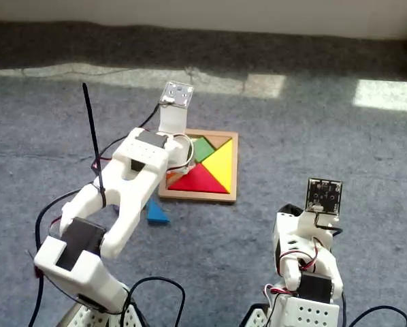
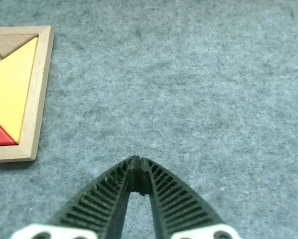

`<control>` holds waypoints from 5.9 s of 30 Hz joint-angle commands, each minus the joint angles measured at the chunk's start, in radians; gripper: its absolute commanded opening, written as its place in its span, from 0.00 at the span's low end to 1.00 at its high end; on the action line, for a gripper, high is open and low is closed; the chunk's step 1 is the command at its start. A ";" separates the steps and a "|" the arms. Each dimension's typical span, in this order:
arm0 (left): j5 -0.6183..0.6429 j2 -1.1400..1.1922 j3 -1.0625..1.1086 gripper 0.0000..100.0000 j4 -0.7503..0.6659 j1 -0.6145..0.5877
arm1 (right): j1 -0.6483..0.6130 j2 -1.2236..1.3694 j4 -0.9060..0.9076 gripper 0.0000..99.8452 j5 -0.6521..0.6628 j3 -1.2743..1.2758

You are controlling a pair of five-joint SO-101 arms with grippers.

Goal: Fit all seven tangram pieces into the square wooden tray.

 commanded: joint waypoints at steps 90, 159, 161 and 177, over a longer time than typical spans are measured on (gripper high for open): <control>0.456 -0.226 0.119 0.17 0.531 -0.292 | 0.013 0.005 0.002 0.01 0.009 0.145; 0.379 -0.481 0.170 0.01 0.239 -0.371 | 0.013 0.005 0.005 0.01 0.009 0.145; 0.267 -0.501 0.142 0.01 0.233 -0.367 | 0.013 0.005 0.005 0.01 0.009 0.145; -0.218 -0.455 0.050 0.01 0.087 -0.171 | 0.013 0.005 0.004 0.01 0.009 0.145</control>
